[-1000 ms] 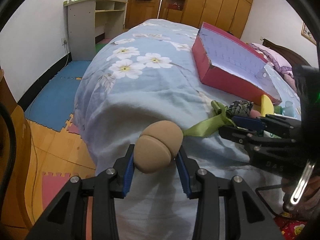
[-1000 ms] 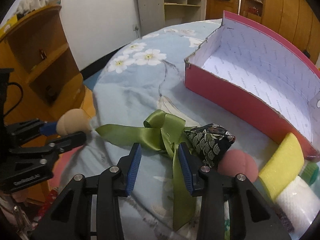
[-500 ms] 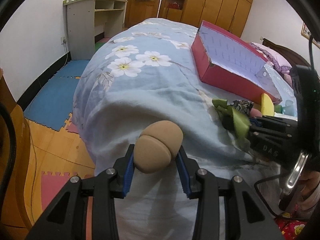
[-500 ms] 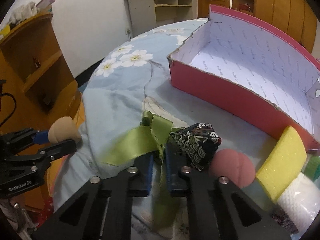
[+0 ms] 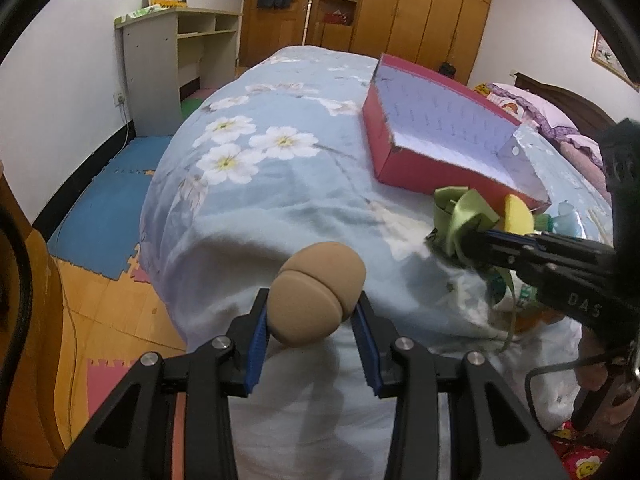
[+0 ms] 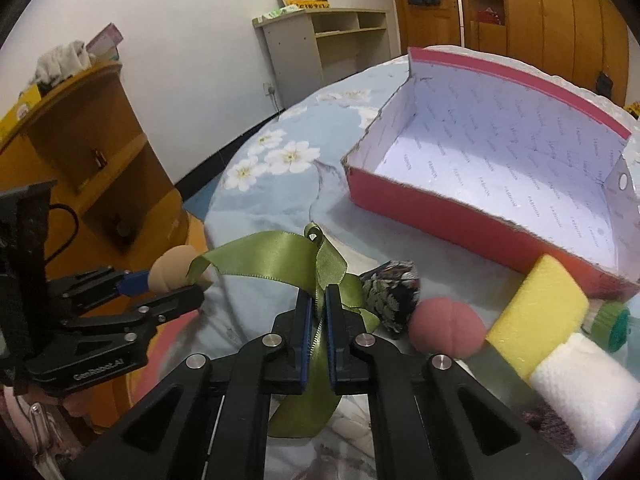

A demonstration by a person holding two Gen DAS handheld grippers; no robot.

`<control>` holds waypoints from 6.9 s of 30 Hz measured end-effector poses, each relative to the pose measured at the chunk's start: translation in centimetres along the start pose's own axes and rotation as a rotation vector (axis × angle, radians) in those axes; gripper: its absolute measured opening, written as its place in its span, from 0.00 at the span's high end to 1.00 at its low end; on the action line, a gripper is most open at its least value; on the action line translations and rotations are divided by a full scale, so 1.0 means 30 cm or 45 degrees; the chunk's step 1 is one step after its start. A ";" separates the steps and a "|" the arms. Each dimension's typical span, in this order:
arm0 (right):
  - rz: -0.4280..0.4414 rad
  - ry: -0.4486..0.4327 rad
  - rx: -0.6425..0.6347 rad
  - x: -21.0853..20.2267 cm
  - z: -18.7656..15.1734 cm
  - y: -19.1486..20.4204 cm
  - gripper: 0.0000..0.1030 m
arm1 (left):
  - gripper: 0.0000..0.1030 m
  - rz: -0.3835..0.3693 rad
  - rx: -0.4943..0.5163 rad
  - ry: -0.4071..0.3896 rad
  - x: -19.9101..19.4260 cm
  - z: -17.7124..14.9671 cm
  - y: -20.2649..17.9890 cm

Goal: Organize soft objects
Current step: 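Grasp the green ribbon bow with the right gripper while left holds the tan ball, then carry the tan ball into the pink box and open the left gripper, then lower the green ribbon into the pink box and open the right gripper, then grasp the patterned pouch with left while right grasps the light blue fabric tube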

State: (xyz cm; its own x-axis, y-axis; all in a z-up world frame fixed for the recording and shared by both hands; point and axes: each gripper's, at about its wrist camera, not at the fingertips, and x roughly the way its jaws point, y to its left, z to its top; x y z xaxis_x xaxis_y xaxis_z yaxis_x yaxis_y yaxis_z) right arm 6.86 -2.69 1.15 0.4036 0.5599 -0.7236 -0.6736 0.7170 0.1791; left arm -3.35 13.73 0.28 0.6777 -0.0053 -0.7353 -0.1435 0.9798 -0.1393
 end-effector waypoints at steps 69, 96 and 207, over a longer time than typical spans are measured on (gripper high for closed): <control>-0.560 0.000 0.367 -0.061 0.327 -0.734 0.93 | 0.60 -0.222 0.336 0.050 0.533 0.662 -0.461; -0.541 0.022 0.330 0.010 0.302 -0.799 0.72 | 0.43 -0.098 0.233 0.102 0.635 0.680 -0.518; -0.508 -0.080 0.240 -0.419 -0.193 -0.502 0.65 | 0.43 -0.219 0.035 0.278 0.286 0.231 -0.348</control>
State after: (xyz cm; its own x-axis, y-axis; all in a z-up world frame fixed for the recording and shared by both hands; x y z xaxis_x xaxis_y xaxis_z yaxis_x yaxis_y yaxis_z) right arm 8.35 -22.94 3.69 0.6498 0.2439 -0.7199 -0.3351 0.9420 0.0166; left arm 8.97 4.84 0.02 0.5183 -0.2121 -0.8285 -0.0184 0.9658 -0.2588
